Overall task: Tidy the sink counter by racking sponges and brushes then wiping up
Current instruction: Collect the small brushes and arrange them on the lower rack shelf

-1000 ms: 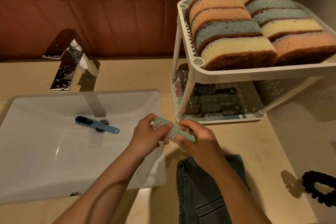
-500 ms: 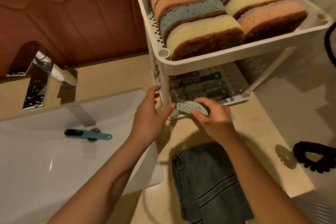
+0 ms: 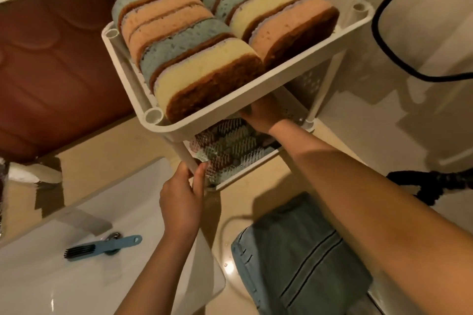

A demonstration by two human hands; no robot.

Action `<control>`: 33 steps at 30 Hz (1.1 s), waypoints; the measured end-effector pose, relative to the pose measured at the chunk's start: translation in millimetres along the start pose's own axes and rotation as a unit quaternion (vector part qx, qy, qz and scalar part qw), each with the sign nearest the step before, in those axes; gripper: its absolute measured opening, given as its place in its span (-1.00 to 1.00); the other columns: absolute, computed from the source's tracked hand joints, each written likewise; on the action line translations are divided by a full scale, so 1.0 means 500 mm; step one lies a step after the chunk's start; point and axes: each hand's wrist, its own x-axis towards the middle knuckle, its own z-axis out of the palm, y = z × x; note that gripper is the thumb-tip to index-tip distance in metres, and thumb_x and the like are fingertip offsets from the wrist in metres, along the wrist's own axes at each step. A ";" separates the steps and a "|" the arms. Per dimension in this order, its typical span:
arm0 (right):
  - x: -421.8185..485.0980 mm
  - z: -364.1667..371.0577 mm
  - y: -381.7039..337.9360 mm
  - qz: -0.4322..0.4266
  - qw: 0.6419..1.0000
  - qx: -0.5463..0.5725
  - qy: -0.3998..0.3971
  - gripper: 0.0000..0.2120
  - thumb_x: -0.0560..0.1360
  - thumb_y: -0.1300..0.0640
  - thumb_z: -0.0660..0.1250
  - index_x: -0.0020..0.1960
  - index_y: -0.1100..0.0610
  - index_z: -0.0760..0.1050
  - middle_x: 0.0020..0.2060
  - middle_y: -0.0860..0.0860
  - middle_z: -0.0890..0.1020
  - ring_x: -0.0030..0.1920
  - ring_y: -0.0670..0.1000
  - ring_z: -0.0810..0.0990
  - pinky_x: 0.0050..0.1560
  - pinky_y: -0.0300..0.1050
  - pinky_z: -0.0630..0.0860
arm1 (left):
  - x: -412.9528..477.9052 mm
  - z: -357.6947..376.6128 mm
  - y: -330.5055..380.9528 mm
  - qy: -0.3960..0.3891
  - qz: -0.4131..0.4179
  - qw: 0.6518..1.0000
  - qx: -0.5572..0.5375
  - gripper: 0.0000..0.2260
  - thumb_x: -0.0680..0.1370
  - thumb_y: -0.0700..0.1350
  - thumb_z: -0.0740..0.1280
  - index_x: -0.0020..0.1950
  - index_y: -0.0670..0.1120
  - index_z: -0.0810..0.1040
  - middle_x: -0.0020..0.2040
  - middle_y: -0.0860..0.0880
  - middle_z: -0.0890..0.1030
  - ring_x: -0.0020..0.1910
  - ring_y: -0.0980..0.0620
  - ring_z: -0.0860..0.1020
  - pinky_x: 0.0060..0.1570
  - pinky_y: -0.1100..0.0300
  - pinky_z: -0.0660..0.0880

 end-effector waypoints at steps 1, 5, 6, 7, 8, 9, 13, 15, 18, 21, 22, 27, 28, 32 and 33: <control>0.005 0.001 -0.006 -0.010 1.000 0.008 0.003 -0.69 0.54 0.11 0.26 0.22 0.22 0.41 0.10 0.22 0.55 0.16 0.24 0.49 0.21 0.18 0.38 | 0.000 0.001 -0.001 0.000 0.003 1.000 0.003 -0.75 0.55 0.00 0.25 -0.09 -0.18 0.55 -0.22 -0.15 0.65 -0.25 -0.13 0.59 -0.28 0.05 0.46; 0.036 0.011 -0.019 0.021 0.998 0.011 -0.053 -0.76 0.56 0.18 0.21 -0.15 -0.13 0.30 -0.27 -0.05 0.39 -0.07 0.09 0.39 0.20 0.10 0.38 | -0.001 0.005 -0.005 0.001 0.008 1.000 0.008 -0.70 0.54 0.03 0.24 -0.11 -0.20 0.56 -0.25 -0.16 0.65 -0.27 -0.15 0.58 -0.31 0.06 0.43; 0.047 0.014 -0.020 0.026 0.997 0.012 -0.065 -0.63 0.57 0.19 0.18 -0.26 -0.15 0.13 -0.33 -0.13 0.25 -0.13 0.04 0.32 0.16 0.04 0.35 | 0.000 0.004 -0.005 0.002 0.010 1.000 0.011 -0.72 0.54 0.01 0.25 -0.10 -0.20 0.56 -0.25 -0.16 0.65 -0.27 -0.16 0.58 -0.32 0.09 0.40; 0.049 0.011 -0.026 0.045 0.996 0.014 -0.079 -0.57 0.58 0.20 0.15 -0.30 -0.12 0.02 -0.34 -0.14 0.16 -0.22 -0.02 0.26 0.09 -0.02 0.30 | -0.001 0.004 -0.004 0.002 0.013 1.000 0.013 -0.74 0.54 -0.01 0.26 -0.10 -0.20 0.56 -0.24 -0.16 0.65 -0.27 -0.16 0.58 -0.31 0.12 0.37; 0.048 0.006 -0.030 0.053 0.994 0.006 -0.092 -0.56 0.60 0.21 0.12 -0.32 -0.08 -0.01 -0.35 -0.12 0.13 -0.31 -0.11 0.19 0.02 -0.08 0.23 | 0.000 0.004 -0.004 0.003 0.016 1.000 0.015 -0.75 0.54 -0.02 0.27 -0.10 -0.20 0.56 -0.24 -0.17 0.65 -0.27 -0.16 0.58 -0.31 0.15 0.34; 0.040 -0.005 -0.036 0.061 0.993 -0.005 -0.105 -0.57 0.61 0.20 0.10 -0.34 -0.05 -0.01 -0.36 -0.11 0.12 -0.36 -0.15 0.11 -0.01 -0.15 0.15 | 0.000 0.003 -0.005 0.003 0.018 1.000 0.016 -0.76 0.54 -0.02 0.27 -0.09 -0.20 0.57 -0.25 -0.16 0.65 -0.27 -0.16 0.58 -0.31 0.16 0.32; 0.051 -0.005 -0.029 0.076 0.989 -0.031 -0.127 -0.59 0.61 0.16 0.08 -0.35 -0.03 0.01 -0.33 -0.07 0.20 -0.30 -0.16 0.27 0.03 -0.13 0.17 | 0.003 0.004 -0.008 0.000 0.024 1.000 0.020 -0.75 0.55 0.00 0.25 -0.03 -0.17 0.59 -0.19 -0.15 0.68 -0.22 -0.16 0.61 -0.27 0.15 0.36; 0.064 0.009 -0.023 0.072 0.987 -0.041 -0.135 -0.59 0.61 0.16 0.08 -0.34 -0.04 0.00 -0.32 -0.08 0.19 -0.28 -0.08 0.30 0.06 -0.11 0.23 | 0.005 0.006 -0.010 -0.001 0.027 0.999 0.019 -0.70 0.54 0.04 0.22 0.00 -0.16 0.59 -0.15 -0.15 0.68 -0.19 -0.16 0.62 -0.24 0.10 0.45; 0.060 0.018 -0.015 0.069 0.984 -0.030 -0.159 -0.88 0.61 0.18 0.08 -0.08 0.05 0.32 -0.23 0.02 0.39 -0.06 0.11 0.39 0.20 -0.01 0.32 | 0.007 0.008 -0.016 -0.006 0.030 0.999 0.012 -0.58 0.53 0.17 0.13 -0.01 -0.13 0.58 -0.14 -0.13 0.68 -0.18 -0.16 0.62 -0.20 -0.04 0.53; 0.053 0.027 -0.009 0.030 0.991 0.000 -0.133 -0.93 0.61 0.15 0.11 0.01 0.11 0.35 -0.10 0.16 0.46 0.02 0.19 0.45 0.16 0.03 0.36 | 0.007 0.009 -0.024 -0.006 0.020 1.000 0.013 -0.53 0.52 0.23 0.10 -0.05 -0.14 0.56 -0.19 -0.13 0.67 -0.21 -0.16 0.62 -0.22 -0.08 0.53; 0.051 0.033 -0.006 0.012 0.993 0.006 -0.117 -0.93 0.60 0.14 0.13 -0.07 0.07 0.32 -0.16 0.11 0.44 -0.05 0.15 0.43 0.13 0.03 0.39 | 0.007 0.010 -0.026 -0.004 0.021 1.000 0.017 -0.53 0.53 0.23 0.11 -0.06 -0.15 0.56 -0.21 -0.13 0.67 -0.22 -0.16 0.61 -0.23 -0.08 0.53; 0.022 0.040 0.012 -0.038 0.999 0.016 -0.014 -0.71 0.56 0.13 0.24 0.23 0.24 0.43 0.07 0.24 0.57 0.13 0.22 0.51 0.13 0.16 0.45 | 0.009 0.010 -0.025 -0.005 0.023 0.999 0.033 -0.68 0.55 0.09 0.20 -0.05 -0.15 0.56 -0.22 -0.15 0.66 -0.23 -0.18 0.60 -0.26 -0.02 0.51; 0.013 0.040 0.014 -0.039 0.999 0.014 0.002 -0.69 0.55 0.13 0.25 0.24 0.25 0.44 0.09 0.24 0.57 0.14 0.24 0.51 0.13 0.17 0.45 | 0.009 0.009 -0.025 -0.008 0.023 0.999 0.035 -0.69 0.55 0.08 0.21 -0.05 -0.14 0.56 -0.22 -0.15 0.66 -0.22 -0.18 0.60 -0.26 -0.02 0.51; -0.038 0.036 0.006 -0.037 0.999 0.017 -0.006 -0.76 0.53 0.13 0.27 0.15 0.19 0.54 0.07 0.18 0.62 0.10 0.19 0.55 0.14 0.11 0.48 | 0.009 0.003 -0.015 -0.021 0.014 0.999 0.042 -0.72 0.56 0.06 0.22 -0.05 -0.14 0.54 -0.26 -0.11 0.62 -0.26 -0.15 0.56 -0.32 0.11 0.37; -0.058 0.034 0.003 -0.033 0.999 0.027 -0.010 -0.78 0.53 0.12 0.27 0.12 0.17 0.55 0.05 0.16 0.63 0.08 0.16 0.57 0.12 0.09 0.50 | 0.011 0.002 -0.012 -0.027 0.009 0.999 0.041 -0.74 0.56 0.06 0.22 -0.07 -0.12 0.51 -0.29 -0.07 0.58 -0.27 -0.13 0.54 -0.34 0.14 0.30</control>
